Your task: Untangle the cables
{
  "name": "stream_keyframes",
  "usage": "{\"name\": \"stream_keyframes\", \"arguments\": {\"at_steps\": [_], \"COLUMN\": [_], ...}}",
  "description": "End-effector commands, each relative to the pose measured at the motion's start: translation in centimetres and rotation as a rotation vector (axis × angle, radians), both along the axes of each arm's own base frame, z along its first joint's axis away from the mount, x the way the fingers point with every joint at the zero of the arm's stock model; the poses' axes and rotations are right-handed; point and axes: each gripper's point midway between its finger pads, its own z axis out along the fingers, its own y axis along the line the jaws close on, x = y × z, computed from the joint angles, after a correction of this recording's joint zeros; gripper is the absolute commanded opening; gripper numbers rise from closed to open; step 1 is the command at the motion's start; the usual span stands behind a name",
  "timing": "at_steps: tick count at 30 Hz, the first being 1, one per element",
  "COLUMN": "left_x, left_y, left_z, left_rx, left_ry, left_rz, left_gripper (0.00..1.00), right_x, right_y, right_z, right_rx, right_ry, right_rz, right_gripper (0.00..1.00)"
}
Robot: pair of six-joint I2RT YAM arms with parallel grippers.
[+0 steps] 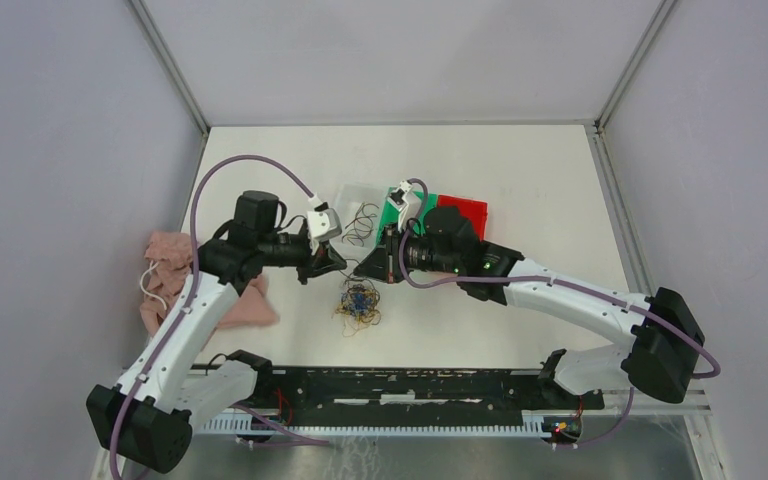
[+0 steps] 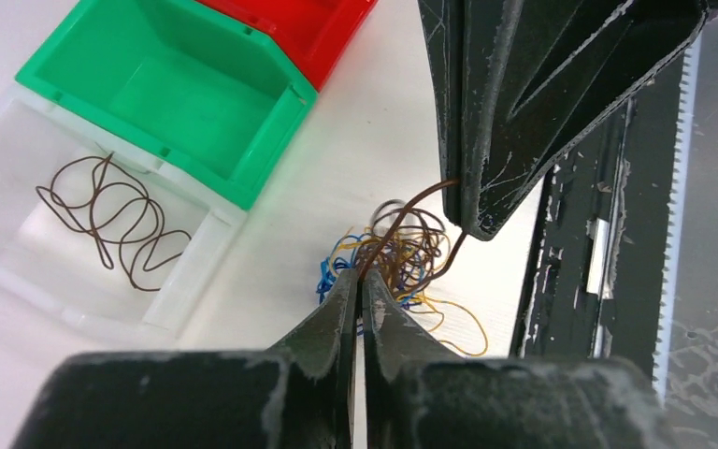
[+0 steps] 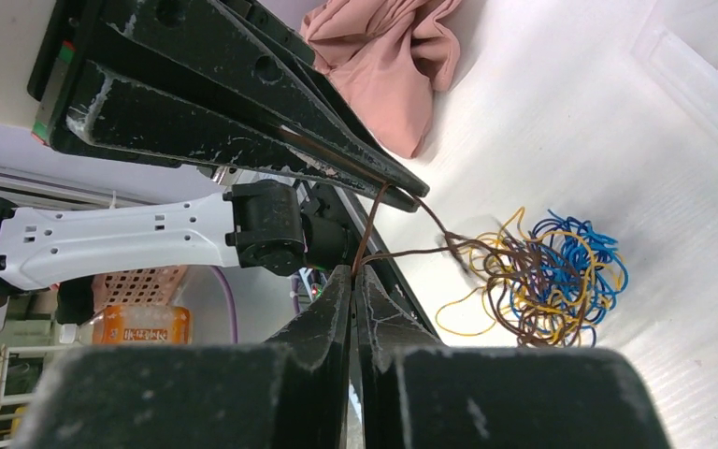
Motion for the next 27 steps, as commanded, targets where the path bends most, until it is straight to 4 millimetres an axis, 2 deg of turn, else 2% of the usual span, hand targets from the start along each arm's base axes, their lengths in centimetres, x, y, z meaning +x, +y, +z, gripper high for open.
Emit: {"name": "stream_keyframes", "arguments": {"at_steps": [1, 6, 7, 9, 11, 13, 16, 20, 22, 24, 25, 27], "left_x": [1.5, 1.4, 1.3, 1.3, 1.2, 1.1, 1.1, 0.2, -0.2, -0.3, -0.2, -0.1], "left_y": [0.5, 0.0, -0.2, -0.4, -0.6, -0.7, -0.8, -1.2, -1.3, -1.3, -1.3, -1.3], "left_z": [0.8, 1.4, 1.6, 2.1, 2.7, 3.0, 3.5, 3.6, 3.6, 3.6, 3.8, 4.5], "left_rx": [0.014, -0.039, -0.058, -0.088, -0.109, -0.115, -0.119, -0.144, -0.154, -0.155, -0.156, -0.167], "left_ry": [-0.111, -0.102, -0.09, -0.086, -0.09, -0.095, -0.113, -0.106, -0.098, -0.101, -0.109, -0.119], "left_rz": [0.048, 0.067, 0.073, 0.08, 0.075, 0.072, 0.061, 0.015, -0.001, -0.003, -0.001, 0.006], "left_gripper": [0.07, 0.05, 0.08, 0.24, 0.35, 0.54, 0.6, 0.6, 0.55, 0.46, 0.36, 0.19], "right_x": [-0.3, -0.4, -0.5, -0.6, -0.7, -0.8, -0.9, -0.9, -1.0, -1.1, -1.1, -1.2], "right_y": [0.7, 1.4, 1.6, 2.1, 2.5, 2.8, 3.0, 3.1, 3.0, 2.8, 2.7, 2.5], "right_z": [3.4, 3.6, 3.8, 4.0, 4.2, 4.6, 4.9, 5.5, 5.7, 5.7, 5.7, 5.4], "right_rx": [0.075, 0.104, 0.115, 0.127, 0.14, 0.152, 0.163, 0.176, 0.18, 0.181, 0.181, 0.174], "right_ry": [-0.041, -0.022, -0.019, -0.008, -0.001, 0.001, 0.001, 0.0, -0.004, -0.006, -0.005, -0.006], "right_rz": [0.033, 0.052, 0.06, 0.073, 0.087, 0.097, 0.103, 0.108, 0.107, 0.106, 0.104, 0.099], "right_gripper": [0.06, 0.06, 0.06, 0.06, 0.06, 0.06, 0.06, 0.06, 0.06, 0.06, 0.07, 0.18]}}
